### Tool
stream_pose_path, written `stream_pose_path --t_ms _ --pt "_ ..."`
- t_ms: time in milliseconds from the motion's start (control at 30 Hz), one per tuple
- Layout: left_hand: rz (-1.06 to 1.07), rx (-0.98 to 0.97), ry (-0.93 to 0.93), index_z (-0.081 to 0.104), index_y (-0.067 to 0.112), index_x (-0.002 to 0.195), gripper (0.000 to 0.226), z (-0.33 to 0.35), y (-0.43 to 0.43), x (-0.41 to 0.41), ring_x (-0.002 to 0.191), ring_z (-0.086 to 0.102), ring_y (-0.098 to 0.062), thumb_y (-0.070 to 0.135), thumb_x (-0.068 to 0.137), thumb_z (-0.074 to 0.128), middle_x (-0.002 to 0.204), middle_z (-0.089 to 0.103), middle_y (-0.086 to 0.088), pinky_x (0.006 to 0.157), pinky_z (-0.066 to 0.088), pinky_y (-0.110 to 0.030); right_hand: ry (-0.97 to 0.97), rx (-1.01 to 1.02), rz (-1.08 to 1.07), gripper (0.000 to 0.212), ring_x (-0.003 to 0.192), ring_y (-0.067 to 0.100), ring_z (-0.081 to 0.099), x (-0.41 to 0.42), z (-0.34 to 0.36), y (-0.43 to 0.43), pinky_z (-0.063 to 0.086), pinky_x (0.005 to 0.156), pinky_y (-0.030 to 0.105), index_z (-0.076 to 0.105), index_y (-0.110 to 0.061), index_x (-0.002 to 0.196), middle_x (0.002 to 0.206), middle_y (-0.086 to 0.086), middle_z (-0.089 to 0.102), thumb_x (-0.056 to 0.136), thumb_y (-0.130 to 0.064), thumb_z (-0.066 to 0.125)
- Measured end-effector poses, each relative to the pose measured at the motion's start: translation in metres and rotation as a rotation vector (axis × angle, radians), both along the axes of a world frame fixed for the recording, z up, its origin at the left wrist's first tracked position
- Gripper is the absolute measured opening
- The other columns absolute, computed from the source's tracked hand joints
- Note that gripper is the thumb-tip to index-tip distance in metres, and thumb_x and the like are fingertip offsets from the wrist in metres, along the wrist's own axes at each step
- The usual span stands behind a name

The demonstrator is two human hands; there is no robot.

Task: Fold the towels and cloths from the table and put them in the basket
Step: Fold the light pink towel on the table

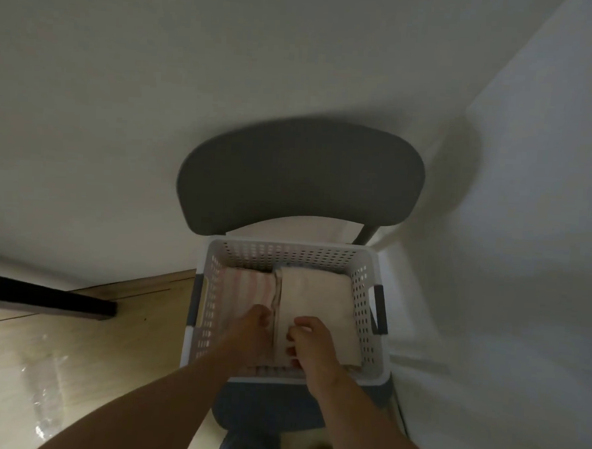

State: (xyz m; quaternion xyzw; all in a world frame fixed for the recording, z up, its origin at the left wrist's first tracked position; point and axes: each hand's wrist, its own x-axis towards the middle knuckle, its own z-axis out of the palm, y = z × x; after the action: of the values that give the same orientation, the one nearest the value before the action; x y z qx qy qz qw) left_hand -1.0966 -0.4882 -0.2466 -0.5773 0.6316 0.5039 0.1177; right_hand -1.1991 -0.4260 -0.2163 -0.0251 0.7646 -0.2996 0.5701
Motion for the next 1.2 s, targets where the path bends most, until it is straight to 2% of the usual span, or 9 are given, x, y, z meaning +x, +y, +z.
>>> stream_pose_path --t_ms 67,200,300,400,567,700,867,1000,1200 --pt "0.088 -0.073 0.023 0.050 0.023 0.098 0.016 0.015 0.002 -0.001 0.093 0.053 -0.019 0.009 0.090 0.049 0.108 0.059 -0.007 0.084 0.047 -0.031 0.002 -0.030 -0.023 0.019 0.068 0.016 0.054 -0.003 0.015 0.007 0.045 0.060 0.026 0.052 -0.016 0.108 0.086 0.005 0.059 0.092 -0.008 0.046" --pt "0.258 -0.082 0.122 0.050 0.025 0.088 0.014 0.053 0.021 -0.004 0.091 0.057 -0.023 0.011 0.092 0.047 0.092 0.057 -0.003 0.074 0.047 -0.031 0.018 -0.083 -0.033 0.014 0.064 0.013 0.052 -0.005 0.055 0.030 0.045 0.056 0.022 0.052 -0.014 0.106 0.085 0.004 0.057 0.095 -0.009 0.045" --pt "0.387 -0.049 0.240 0.052 0.017 0.097 0.010 0.088 0.052 -0.005 0.079 0.057 -0.018 0.009 0.092 0.048 0.086 0.056 -0.003 0.060 0.042 -0.025 0.048 -0.150 -0.027 0.010 0.064 0.013 0.052 -0.007 0.087 0.058 0.044 0.055 0.022 0.052 -0.013 0.101 0.087 0.005 0.057 0.097 -0.011 0.044" --pt "0.467 -0.072 0.354 0.051 0.014 0.097 0.009 0.126 0.099 -0.003 0.066 0.054 -0.011 0.006 0.091 0.051 0.081 0.055 -0.002 0.053 0.039 -0.022 0.072 -0.250 -0.006 0.011 0.065 0.014 0.052 -0.004 0.115 0.105 0.044 0.058 0.023 0.053 -0.014 0.095 0.094 0.007 0.059 0.097 -0.014 0.043" --pt "0.525 -0.059 0.452 0.054 0.014 0.096 0.010 0.181 0.201 0.016 0.065 0.055 -0.012 0.006 0.091 0.051 0.078 0.058 -0.004 0.043 0.038 -0.017 0.062 -0.305 0.042 0.012 0.058 0.015 0.050 0.014 0.153 0.195 0.042 0.051 0.023 0.052 -0.011 0.086 0.077 0.007 0.055 0.094 -0.007 0.044" --pt "0.538 -0.072 0.475 0.053 0.015 0.095 0.010 0.211 0.270 0.048 0.068 0.054 -0.014 0.007 0.091 0.049 0.082 0.060 -0.005 0.053 0.037 -0.023 0.061 -0.342 0.079 0.010 0.054 0.016 0.047 0.041 0.175 0.253 0.035 0.044 0.022 0.051 -0.009 0.088 0.074 0.007 0.054 0.095 -0.007 0.044" --pt "0.618 -0.127 0.511 0.055 0.016 0.088 0.012 0.236 0.331 0.103 0.064 0.056 -0.016 0.007 0.092 0.049 0.073 0.060 -0.002 0.057 0.038 -0.023 0.079 -0.429 0.086 0.016 0.053 0.017 0.045 0.093 0.200 0.309 0.032 0.048 0.023 0.051 -0.010 0.078 0.072 0.008 0.055 0.094 -0.007 0.047" --pt "0.607 -0.171 0.530 0.058 0.023 0.091 0.015 0.247 0.392 0.167 0.076 0.062 -0.014 0.014 0.096 0.046 0.088 0.065 0.001 0.068 0.046 -0.026 0.077 -0.470 0.142 0.019 0.051 0.015 0.042 0.154 0.203 0.368 0.031 0.048 0.022 0.051 -0.012 0.077 0.067 0.005 0.052 0.094 -0.009 0.045" --pt "0.585 -0.142 0.514 0.057 0.023 0.088 0.016 0.238 0.500 0.282 0.075 0.060 -0.012 0.013 0.095 0.047 0.086 0.063 0.001 0.063 0.042 -0.024 0.029 -0.422 0.123 0.012 0.055 0.016 0.049 0.271 0.197 0.480 0.035 0.051 0.022 0.054 -0.015 0.084 0.074 0.003 0.054 0.093 -0.011 0.048"
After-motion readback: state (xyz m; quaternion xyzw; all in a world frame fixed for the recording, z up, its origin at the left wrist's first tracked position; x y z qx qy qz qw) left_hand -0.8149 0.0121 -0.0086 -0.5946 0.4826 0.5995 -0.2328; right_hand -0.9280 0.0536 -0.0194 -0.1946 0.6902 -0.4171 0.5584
